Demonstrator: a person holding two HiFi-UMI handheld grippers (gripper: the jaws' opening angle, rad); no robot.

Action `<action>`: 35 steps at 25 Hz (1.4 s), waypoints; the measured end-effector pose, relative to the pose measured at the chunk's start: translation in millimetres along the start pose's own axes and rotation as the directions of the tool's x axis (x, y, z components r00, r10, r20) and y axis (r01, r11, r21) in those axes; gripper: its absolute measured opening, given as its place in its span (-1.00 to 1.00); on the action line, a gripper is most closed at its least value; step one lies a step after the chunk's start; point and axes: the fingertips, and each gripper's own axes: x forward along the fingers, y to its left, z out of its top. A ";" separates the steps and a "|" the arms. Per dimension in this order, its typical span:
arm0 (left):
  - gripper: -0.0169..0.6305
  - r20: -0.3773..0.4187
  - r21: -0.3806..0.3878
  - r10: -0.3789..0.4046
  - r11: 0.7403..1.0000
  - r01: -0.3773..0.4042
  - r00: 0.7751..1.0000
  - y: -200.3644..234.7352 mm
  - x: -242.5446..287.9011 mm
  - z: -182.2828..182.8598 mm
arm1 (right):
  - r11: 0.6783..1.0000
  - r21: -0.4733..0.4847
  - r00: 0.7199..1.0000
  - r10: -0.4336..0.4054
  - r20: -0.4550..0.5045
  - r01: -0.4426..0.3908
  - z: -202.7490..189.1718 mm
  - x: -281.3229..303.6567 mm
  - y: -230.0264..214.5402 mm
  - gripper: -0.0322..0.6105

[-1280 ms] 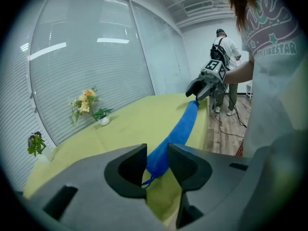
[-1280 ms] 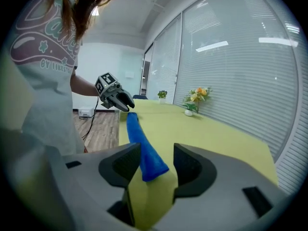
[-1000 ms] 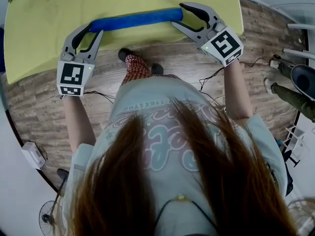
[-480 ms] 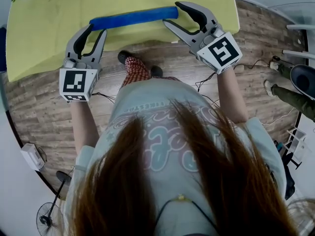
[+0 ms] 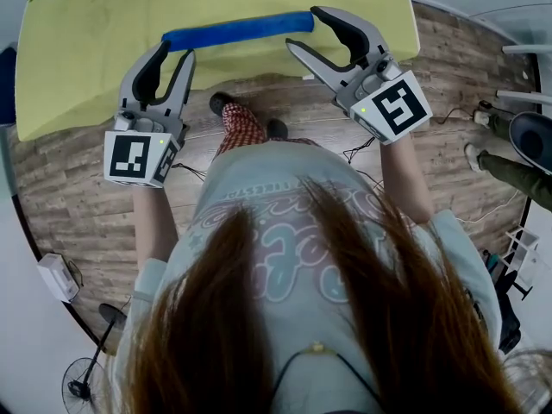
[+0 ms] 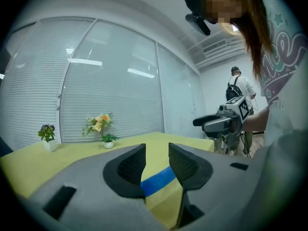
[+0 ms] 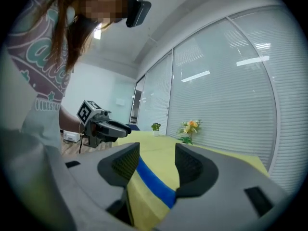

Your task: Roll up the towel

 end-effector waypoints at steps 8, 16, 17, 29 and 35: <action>-0.58 0.037 0.002 -0.036 0.999 0.036 0.999 -7.0 -4.4 11.5 | 0.999 0.028 0.999 -0.029 0.044 0.028 11.7 -6.3 3.4 -0.21; -0.58 0.075 -0.044 -0.033 0.998 0.037 0.997 -9.8 -9.5 22.4 | 0.999 0.021 0.998 -0.030 0.052 0.029 15.7 -8.4 7.7 -0.21; -0.58 0.080 -0.055 -0.030 0.998 0.034 0.996 -9.1 -11.0 22.9 | 1.000 0.018 0.998 -0.026 0.053 0.025 16.5 -8.5 8.6 -0.21; -0.58 0.088 -0.036 0.002 0.999 0.001 0.996 -10.2 -17.2 22.9 | 1.000 0.003 0.998 -0.006 0.056 0.006 17.1 -9.4 12.3 -0.21; -0.58 0.090 -0.034 0.000 0.999 0.003 0.996 -10.7 -18.9 21.7 | 0.999 -0.001 0.998 -0.032 0.052 0.032 18.8 -10.0 5.4 -0.21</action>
